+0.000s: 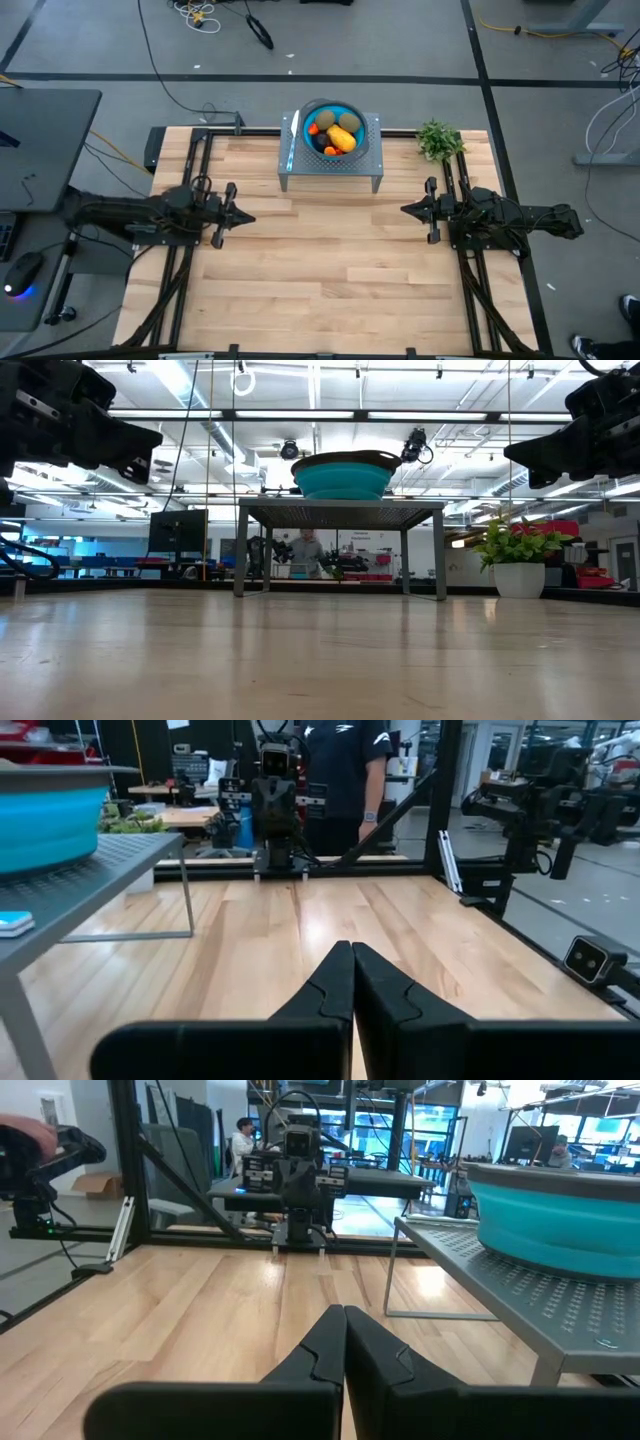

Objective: Pick & Place Fruit
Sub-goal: Return to Home Position

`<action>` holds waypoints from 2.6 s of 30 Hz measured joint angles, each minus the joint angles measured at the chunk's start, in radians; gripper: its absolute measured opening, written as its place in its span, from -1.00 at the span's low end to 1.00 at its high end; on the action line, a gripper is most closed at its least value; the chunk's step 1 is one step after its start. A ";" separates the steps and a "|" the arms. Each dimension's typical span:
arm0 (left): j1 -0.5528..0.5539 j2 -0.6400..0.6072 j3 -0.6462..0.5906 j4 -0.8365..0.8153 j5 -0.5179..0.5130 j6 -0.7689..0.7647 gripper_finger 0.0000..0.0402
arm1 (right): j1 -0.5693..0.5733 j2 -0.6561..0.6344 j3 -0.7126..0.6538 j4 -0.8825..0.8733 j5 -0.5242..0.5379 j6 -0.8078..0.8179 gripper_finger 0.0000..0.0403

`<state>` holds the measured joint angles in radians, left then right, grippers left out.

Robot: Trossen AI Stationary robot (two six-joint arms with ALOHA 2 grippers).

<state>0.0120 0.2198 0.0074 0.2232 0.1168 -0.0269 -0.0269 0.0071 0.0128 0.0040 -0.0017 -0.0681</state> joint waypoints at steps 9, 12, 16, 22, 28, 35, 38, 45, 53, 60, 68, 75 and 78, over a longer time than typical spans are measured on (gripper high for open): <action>0.000 -0.140 0.000 -0.157 -0.042 0.007 -0.98 | 0.000 0.000 0.000 0.000 0.000 0.000 -0.97; 0.000 -0.171 0.000 -0.170 -0.048 0.008 -0.98 | 0.000 0.000 0.000 0.000 0.000 0.000 -0.97; 0.000 -0.201 -0.001 -0.171 -0.051 0.021 -0.98 | 0.000 0.000 0.000 0.000 0.000 0.000 -0.97; 0.000 -0.215 -0.001 -0.171 -0.054 0.040 -0.98 | 0.000 0.000 0.000 0.000 0.000 0.000 -0.97; 0.000 -0.219 -0.001 -0.172 -0.054 0.043 -0.98 | 0.000 0.000 0.000 0.000 0.000 0.000 -0.97; 0.000 -0.219 -0.001 -0.172 -0.057 0.043 -0.96 | 0.000 0.000 0.000 0.000 0.000 0.000 -0.97; 0.000 -0.219 -0.001 -0.172 -0.055 0.043 -0.92 | 0.000 0.000 0.000 0.000 0.000 0.000 -0.97; 0.000 -0.218 -0.001 -0.167 -0.053 0.043 -0.86 | 0.000 0.000 0.000 0.000 0.000 0.000 -0.97; 0.000 -0.218 -0.002 -0.160 -0.053 0.042 -0.89 | 0.000 0.000 0.000 0.000 0.000 0.000 -0.97; 0.000 -0.218 -0.002 -0.158 -0.052 0.042 -0.89 | 0.000 0.000 0.000 0.000 0.000 0.000 -0.97; 0.000 -0.218 -0.002 -0.157 -0.052 0.042 -0.89 | 0.000 0.000 0.000 0.000 0.000 0.000 -0.97; 0.000 -0.218 -0.002 -0.157 -0.052 0.042 -0.89 | 0.000 0.000 0.000 0.000 0.000 0.000 -0.97; 0.000 -0.218 -0.002 -0.157 -0.052 0.042 -0.89 | 0.000 0.000 0.000 0.000 0.000 0.000 -0.97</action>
<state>0.0119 0.0017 0.0059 0.0658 0.0643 0.0154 -0.0269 0.0071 0.0124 0.0040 -0.0018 -0.0681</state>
